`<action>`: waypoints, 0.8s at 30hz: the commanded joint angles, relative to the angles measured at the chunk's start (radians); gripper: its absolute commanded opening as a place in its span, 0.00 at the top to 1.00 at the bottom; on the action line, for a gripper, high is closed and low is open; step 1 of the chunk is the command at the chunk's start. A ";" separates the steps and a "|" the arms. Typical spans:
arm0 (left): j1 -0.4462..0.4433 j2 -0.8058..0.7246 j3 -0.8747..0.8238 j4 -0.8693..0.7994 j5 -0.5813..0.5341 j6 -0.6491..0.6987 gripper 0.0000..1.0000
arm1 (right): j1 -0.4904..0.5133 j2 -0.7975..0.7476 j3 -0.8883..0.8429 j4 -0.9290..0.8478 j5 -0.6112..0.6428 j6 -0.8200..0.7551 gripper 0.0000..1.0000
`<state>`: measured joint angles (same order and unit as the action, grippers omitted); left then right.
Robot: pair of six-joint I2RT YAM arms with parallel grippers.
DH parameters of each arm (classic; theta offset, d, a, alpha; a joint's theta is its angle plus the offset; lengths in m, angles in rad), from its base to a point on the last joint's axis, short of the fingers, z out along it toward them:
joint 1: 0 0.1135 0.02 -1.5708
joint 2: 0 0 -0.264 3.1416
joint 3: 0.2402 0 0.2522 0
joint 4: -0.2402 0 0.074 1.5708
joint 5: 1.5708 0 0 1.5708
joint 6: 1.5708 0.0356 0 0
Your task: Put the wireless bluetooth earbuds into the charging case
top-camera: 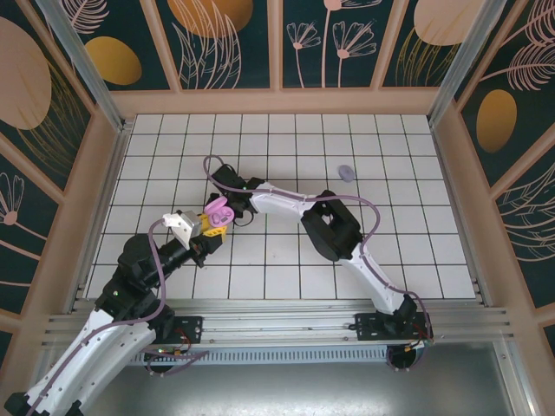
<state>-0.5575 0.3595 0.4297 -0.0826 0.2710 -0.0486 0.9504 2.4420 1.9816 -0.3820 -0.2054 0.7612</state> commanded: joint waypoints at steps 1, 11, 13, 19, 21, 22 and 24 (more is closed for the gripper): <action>-0.001 -0.008 -0.003 0.004 -0.012 0.002 0.99 | 0.013 0.035 0.058 -0.083 0.030 -0.028 0.69; -0.001 -0.011 -0.003 0.007 -0.012 0.001 0.99 | 0.012 0.063 0.100 -0.146 0.032 -0.049 0.78; -0.002 -0.013 -0.003 0.007 -0.013 0.003 0.99 | 0.010 0.062 0.106 -0.151 0.032 -0.055 0.79; -0.002 -0.012 -0.006 0.013 -0.015 -0.005 0.99 | -0.006 0.022 0.101 -0.178 0.056 -0.092 0.81; -0.002 -0.011 -0.006 0.017 -0.015 -0.011 0.99 | -0.017 -0.008 0.072 -0.181 0.072 -0.109 0.81; -0.001 -0.010 -0.006 0.020 -0.013 -0.015 0.99 | -0.024 -0.028 0.050 -0.180 0.082 -0.116 0.81; -0.002 -0.008 -0.006 0.027 -0.011 -0.020 0.99 | -0.041 -0.068 0.001 -0.177 0.093 -0.130 0.82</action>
<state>-0.5575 0.3595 0.4297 -0.0822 0.2707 -0.0532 0.9428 2.4538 2.0338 -0.4976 -0.1703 0.6758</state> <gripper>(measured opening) 0.295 0.185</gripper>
